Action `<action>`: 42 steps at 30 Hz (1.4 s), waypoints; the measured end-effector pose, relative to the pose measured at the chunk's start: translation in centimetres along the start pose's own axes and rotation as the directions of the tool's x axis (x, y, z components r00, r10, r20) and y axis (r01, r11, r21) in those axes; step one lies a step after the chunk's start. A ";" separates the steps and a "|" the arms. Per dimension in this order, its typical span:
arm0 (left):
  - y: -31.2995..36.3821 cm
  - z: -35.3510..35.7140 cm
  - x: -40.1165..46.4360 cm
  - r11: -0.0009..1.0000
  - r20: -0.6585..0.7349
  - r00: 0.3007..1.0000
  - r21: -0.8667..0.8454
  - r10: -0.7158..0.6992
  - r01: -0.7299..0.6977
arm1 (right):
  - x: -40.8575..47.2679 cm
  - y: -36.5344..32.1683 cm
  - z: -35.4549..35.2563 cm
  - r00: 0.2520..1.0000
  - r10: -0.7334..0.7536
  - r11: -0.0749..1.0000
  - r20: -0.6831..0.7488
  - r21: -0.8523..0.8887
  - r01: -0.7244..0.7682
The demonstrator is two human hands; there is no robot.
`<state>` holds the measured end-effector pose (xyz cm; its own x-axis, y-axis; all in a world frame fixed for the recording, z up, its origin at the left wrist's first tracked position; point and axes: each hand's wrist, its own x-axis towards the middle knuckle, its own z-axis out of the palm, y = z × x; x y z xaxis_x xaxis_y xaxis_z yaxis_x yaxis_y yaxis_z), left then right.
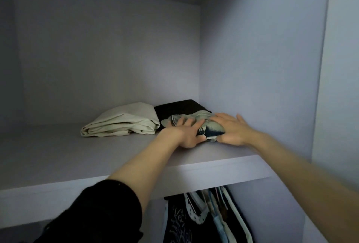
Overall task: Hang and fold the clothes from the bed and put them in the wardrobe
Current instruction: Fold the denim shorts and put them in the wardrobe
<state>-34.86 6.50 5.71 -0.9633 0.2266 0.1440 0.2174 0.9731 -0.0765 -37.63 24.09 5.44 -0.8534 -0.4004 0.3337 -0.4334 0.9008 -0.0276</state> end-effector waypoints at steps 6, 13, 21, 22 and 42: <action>2.2 0.5 1.9 0.997 0.004 0.998 0.047 -0.059 0.059 | 1.1 1.6 1.3 0.998 0.008 0.998 0.057 0.058 -0.011; 2.0 1.1 0.2 0.993 -0.165 0.984 -0.107 -0.060 0.042 | -0.8 1.0 1.0 1.000 0.010 1.000 0.012 0.029 -0.011; 5.5 0.9 -8.8 0.870 -0.563 0.820 -0.352 0.097 -0.345 | -12.1 -2.8 -0.5 0.951 0.134 0.954 -0.279 0.297 -0.048; 6.4 1.6 -10.6 0.828 -0.594 0.799 -0.400 0.092 -0.393 | -14.5 -3.7 -0.3 0.934 0.176 0.944 -0.311 0.321 -0.071; 32.9 23.6 -45.5 0.313 -0.024 0.537 -0.791 0.843 -0.526 | -74.4 -14.0 7.2 0.321 0.941 0.261 0.111 0.367 -0.893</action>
<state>12.43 27.16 -26.64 -0.3303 0.9432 0.0366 0.6996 0.2186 0.6803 29.87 40.07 -25.79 -0.7133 0.7004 -0.0233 0.5425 0.5309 -0.6511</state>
